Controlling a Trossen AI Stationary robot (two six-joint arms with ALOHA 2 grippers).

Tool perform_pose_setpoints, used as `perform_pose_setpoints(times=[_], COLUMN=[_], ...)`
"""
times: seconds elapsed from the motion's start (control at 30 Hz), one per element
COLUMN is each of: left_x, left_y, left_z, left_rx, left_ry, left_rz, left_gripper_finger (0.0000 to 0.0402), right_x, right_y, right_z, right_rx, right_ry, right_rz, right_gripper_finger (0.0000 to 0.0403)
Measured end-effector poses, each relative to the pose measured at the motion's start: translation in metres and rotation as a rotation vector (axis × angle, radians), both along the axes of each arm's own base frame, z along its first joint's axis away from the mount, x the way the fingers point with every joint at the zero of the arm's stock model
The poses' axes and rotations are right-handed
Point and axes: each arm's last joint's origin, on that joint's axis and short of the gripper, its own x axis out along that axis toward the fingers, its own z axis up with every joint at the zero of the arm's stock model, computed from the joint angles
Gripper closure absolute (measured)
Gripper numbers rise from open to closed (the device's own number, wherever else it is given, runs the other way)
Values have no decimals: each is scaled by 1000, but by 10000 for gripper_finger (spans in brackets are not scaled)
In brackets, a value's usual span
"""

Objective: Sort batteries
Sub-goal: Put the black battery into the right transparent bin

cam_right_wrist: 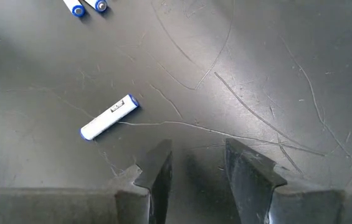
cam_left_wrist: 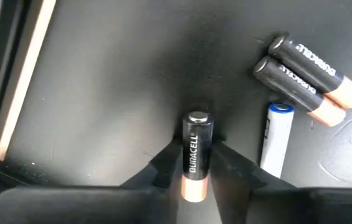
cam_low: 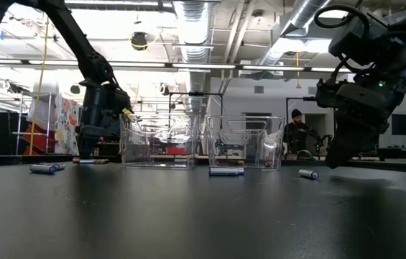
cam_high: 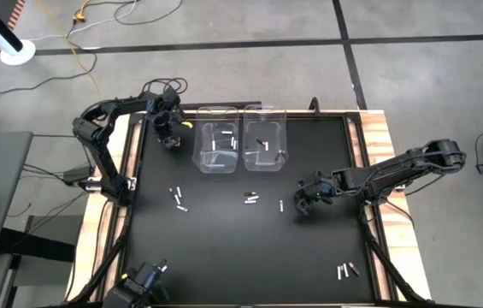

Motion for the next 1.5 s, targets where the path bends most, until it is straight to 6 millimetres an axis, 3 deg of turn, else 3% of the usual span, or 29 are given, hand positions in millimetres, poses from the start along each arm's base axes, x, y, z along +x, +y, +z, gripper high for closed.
perform_pose_setpoints(times=[0.13, 0.53, 0.83, 1.17, 1.33, 1.5], left_x=[0, -2, -9, -8, 9, 44], left_y=[0, -3, -14, -48, -65, -77], left_z=[0, 9, 56, 115, 140, 173], left_rx=[2, 18, 164, 311, 346, 404], left_ry=[6, 0, -65, -261, -394, -524], left_rz=[7, 34, 63, 89, 31, -72], left_gripper_finger=[357, 342, 341, 341, 340, 340], right_x=[0, 0, 0, 0, 0, 0], right_y=[0, 0, 0, 0, 0, 0], right_z=[0, 0, 0, 0, 0, 0], right_rx=[0, 0, -2, -12, -12, -13], right_ry=[0, 0, 0, 2, 2, 2], right_rz=[0, 0, 2, 14, 14, 14], right_gripper_finger=[239, 239, 239, 239, 239, 239])
